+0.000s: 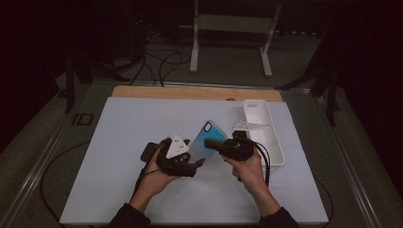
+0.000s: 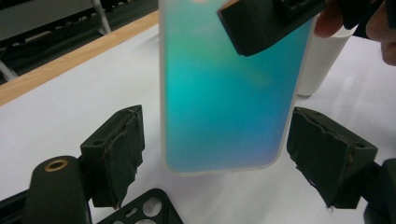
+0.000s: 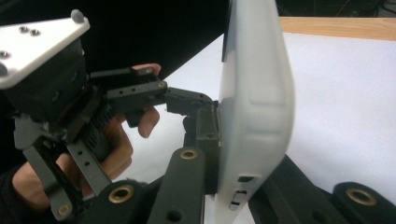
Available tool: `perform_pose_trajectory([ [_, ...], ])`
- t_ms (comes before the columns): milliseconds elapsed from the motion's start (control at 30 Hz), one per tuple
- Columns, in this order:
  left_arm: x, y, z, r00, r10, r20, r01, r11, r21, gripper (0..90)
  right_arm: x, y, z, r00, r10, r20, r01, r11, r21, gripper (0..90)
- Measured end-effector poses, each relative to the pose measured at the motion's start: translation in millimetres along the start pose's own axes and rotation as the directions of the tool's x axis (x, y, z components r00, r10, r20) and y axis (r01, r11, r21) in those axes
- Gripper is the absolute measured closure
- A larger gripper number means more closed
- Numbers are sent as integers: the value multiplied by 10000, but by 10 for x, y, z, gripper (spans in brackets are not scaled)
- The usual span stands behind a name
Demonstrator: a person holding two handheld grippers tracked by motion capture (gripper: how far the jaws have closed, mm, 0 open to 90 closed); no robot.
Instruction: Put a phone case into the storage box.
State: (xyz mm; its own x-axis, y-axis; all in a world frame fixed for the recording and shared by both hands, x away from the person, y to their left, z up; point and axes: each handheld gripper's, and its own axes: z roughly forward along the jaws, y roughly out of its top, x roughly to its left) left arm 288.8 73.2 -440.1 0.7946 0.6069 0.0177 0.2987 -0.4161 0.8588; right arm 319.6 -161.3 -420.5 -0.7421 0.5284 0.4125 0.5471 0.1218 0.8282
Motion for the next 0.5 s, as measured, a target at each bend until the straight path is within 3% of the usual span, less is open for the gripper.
perform_pose_trajectory([
  [200,49,3,-41,9992,-371,160,371,9993,-30,136,18,2,-44,9998,-172,-137,172,9998,34,863],
  [400,79,6,-68,9961,-633,612,640,9979,-90,94,43,19,-126,9985,-533,-120,535,9985,112,862],
  [433,88,10,-64,9935,-756,854,756,9971,40,86,43,28,-157,9979,-618,-183,620,9980,97,862],
  [500,88,10,-64,9935,-756,854,756,9971,40,68,44,32,-169,9977,-644,-226,646,9979,76,862],
])
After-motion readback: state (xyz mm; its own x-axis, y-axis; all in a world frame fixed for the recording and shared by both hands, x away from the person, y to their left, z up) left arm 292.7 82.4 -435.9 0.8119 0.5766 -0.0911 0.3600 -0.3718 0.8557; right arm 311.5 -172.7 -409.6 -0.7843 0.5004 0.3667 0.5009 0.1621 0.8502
